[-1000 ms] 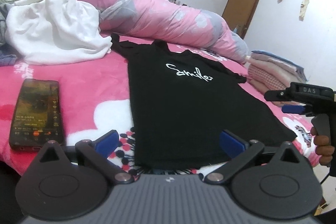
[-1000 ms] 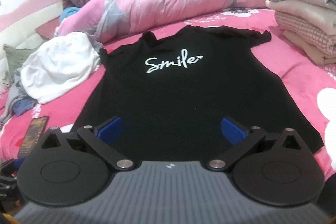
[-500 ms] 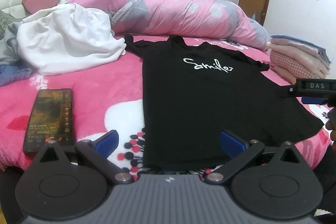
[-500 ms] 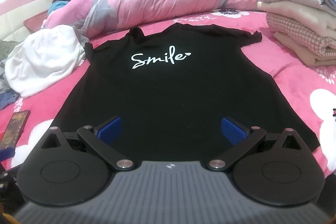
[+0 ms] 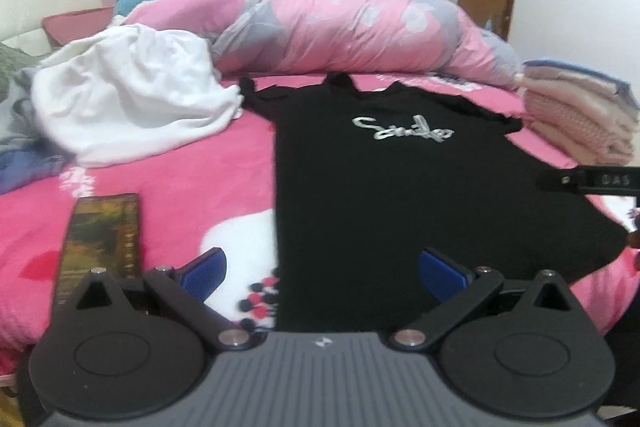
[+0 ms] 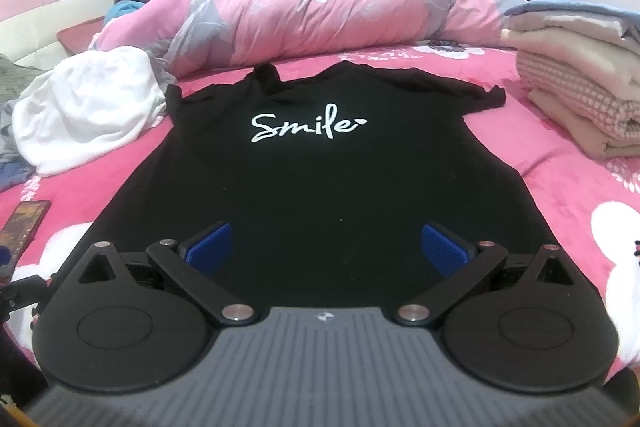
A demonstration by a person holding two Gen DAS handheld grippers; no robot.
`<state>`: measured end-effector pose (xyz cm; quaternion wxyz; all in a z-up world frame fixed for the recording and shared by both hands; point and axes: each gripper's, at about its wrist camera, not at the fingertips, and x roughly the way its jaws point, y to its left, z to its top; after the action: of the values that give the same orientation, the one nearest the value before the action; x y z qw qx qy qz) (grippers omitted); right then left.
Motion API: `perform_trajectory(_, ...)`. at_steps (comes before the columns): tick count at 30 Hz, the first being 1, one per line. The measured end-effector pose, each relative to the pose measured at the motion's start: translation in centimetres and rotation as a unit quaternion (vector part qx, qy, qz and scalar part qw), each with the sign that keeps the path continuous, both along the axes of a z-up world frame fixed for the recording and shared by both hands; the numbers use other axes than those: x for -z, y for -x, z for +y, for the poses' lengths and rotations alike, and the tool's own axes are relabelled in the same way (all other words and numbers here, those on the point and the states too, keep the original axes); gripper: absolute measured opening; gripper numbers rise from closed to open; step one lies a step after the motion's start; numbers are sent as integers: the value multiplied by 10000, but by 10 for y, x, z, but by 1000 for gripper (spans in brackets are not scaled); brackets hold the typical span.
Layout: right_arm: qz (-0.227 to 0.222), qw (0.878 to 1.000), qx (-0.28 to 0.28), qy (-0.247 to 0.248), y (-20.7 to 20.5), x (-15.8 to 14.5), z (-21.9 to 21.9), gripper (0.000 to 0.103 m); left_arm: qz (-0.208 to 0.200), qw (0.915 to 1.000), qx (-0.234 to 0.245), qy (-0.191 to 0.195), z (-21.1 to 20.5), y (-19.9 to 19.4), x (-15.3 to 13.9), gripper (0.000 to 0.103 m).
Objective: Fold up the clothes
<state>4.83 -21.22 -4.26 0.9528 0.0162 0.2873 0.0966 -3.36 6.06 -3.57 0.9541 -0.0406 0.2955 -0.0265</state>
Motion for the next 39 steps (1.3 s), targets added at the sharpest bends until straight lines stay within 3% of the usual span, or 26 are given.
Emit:
perform_trajectory(2,-3,10000,-87,-46,-1,-1,-2,102,-20,9999,55,119,-1,-1,0,103)
perform_trajectory(8,118,9983,-305,-475,-5,-2,-14,102,111,9998,-123,-52,-6,-8,-1,103)
perform_trajectory(14,135,9966,-343,-732,-6,-2,-21,102,124,9987,-494,37,-1,-12,-3,103)
perform_trajectory(18,162,9953,-354,-885,-6,-1,-25,102,205,9966,-785,-151,-5,-14,-4,103)
perform_trajectory(23,189,9940,-389,-1009,-10,-5,-29,102,29,9983,-584,-64,-2,-19,-9,103)
perform_trajectory(26,3,9941,-466,-981,-15,-19,-32,102,-180,9989,-419,106,6,-29,-14,103)
perform_trajectory(31,-618,9946,-709,-429,-38,-64,-30,102,-420,9981,-337,294,16,-62,-29,103)
perform_trajectory(36,-1323,9847,-1127,-102,-79,-121,-14,102,-558,9971,-504,-72,8,-109,-39,103)
perform_trajectory(39,-1662,9751,-1464,104,-114,-151,10,102,-498,9966,-649,-95,8,-145,-39,103)
